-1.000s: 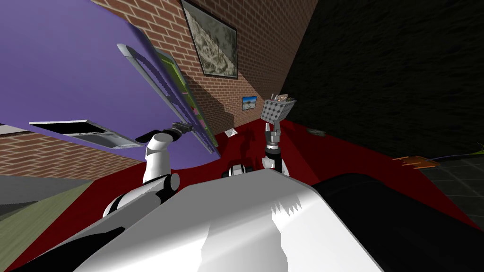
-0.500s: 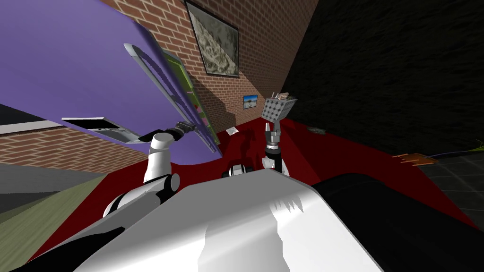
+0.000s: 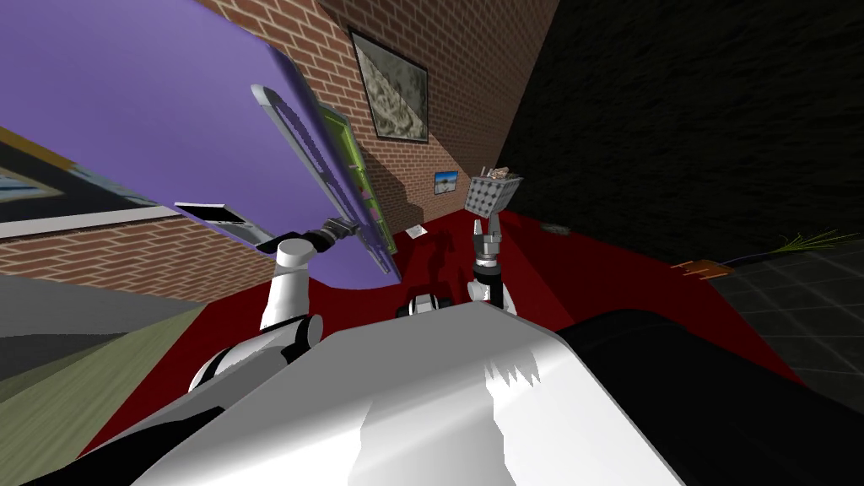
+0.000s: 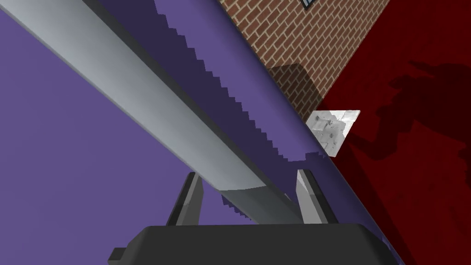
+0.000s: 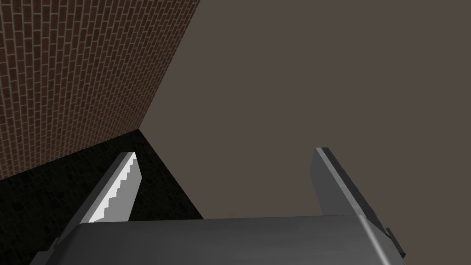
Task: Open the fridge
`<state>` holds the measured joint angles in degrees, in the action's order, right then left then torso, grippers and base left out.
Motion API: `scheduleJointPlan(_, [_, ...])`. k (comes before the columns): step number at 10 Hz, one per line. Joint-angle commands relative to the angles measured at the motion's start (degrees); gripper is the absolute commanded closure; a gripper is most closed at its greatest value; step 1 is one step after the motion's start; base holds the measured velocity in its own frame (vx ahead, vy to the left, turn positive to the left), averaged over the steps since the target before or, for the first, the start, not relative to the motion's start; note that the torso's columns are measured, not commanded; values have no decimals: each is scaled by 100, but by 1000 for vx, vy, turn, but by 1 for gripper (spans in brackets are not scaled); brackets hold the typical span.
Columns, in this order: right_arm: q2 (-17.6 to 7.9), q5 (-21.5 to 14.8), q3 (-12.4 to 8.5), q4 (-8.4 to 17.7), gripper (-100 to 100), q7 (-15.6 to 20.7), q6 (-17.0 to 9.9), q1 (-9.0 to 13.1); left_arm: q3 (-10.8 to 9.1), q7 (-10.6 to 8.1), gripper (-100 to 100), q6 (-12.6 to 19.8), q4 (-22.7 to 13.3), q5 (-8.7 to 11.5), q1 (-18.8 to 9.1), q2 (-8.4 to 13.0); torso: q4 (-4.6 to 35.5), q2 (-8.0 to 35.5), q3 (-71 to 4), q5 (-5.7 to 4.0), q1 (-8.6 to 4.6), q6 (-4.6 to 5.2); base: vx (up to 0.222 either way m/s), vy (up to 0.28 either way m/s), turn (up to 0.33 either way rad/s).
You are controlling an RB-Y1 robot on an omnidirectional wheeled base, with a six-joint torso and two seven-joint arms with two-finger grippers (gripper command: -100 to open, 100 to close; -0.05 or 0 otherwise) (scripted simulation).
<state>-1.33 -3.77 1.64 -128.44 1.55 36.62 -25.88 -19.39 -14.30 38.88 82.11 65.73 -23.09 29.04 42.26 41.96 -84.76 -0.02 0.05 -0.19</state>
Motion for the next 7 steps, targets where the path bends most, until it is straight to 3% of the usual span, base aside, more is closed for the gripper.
scheduleJointPlan(1, [0, 0, 0, -1, 0, 0, 0, -1, 125, 154, 100, 174, 265, 268, 107, -48, -1, -2, -3, 0, 8, 3, -233, 214, -27])
scheduleJointPlan(2, [-1, 0, -1, 0, 0, 0, 0, 0, 187, 213, 100, 271, 395, 398, 161, -72, 0, 21, 10, 3, 17, 13, -259, 225, -56])
scheduleJointPlan(3, [-1, 0, -1, 0, 0, 0, 0, 0, 187, 213, 100, 271, 395, 398, 161, -72, 0, 37, 21, 6, 15, 13, -205, 175, -29])
scheduleJointPlan(5, [0, 0, 0, 0, 0, 0, 0, -1, 311, 331, 100, 463, 654, 657, 271, -120, -3, 15, 9, 1, -4, 13, -221, 199, -15])
scheduleJointPlan(6, [-1, 0, -1, 0, 0, 0, 0, 0, 259, 265, 100, 385, 602, 575, 240, -107, -5, 40, 25, 8, 4, 21, -134, 107, -28])
scheduleJointPlan(7, [1, 0, 1, 0, 0, 0, 0, -1, 568, -9, 100, 460, 902, 308, 480, -268, -1, 0, 3, -5, -29, 15, -60, 173, 43])
